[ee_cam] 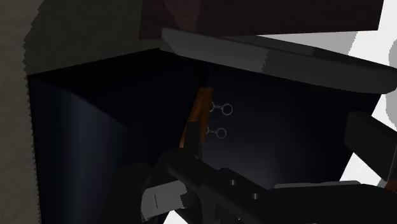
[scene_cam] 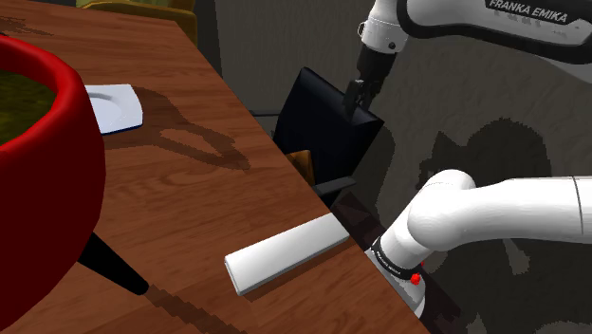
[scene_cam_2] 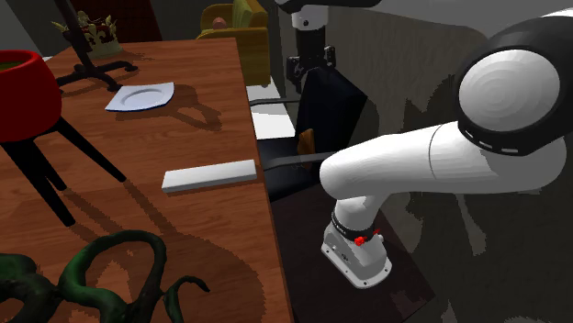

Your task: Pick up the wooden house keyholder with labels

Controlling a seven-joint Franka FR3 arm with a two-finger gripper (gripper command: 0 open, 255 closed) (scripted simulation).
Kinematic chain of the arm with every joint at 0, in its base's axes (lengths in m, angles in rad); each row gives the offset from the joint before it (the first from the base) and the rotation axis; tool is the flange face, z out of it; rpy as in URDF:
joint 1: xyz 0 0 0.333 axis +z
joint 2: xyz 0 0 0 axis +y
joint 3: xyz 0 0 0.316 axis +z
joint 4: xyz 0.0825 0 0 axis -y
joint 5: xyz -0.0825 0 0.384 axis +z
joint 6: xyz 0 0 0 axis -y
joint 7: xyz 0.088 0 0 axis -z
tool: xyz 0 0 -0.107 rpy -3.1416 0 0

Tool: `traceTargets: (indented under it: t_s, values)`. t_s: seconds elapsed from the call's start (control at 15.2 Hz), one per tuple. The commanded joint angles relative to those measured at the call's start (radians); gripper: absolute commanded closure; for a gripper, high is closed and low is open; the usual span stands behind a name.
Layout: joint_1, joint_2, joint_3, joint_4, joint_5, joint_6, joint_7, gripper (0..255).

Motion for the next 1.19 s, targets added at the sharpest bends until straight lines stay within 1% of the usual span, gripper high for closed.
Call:
traceTargets:
  t_s: [0.0, 0.33, 0.59, 0.86, 1.12]
  values:
    - [0.0, 0.0, 0.0, 0.0, 0.0, 0.0, 0.0, 0]
    - [0.013, 0.035, -0.016, -0.145, -0.032, 0.196, -0.046, 0]
    - [0.018, 0.099, -0.03, -0.238, -0.062, 0.367, -0.079, 0]
    - [0.017, 0.201, -0.042, -0.307, -0.099, 0.552, -0.105, 0]
    - [0.008, 0.341, -0.05, -0.347, -0.146, 0.747, -0.122, 0]
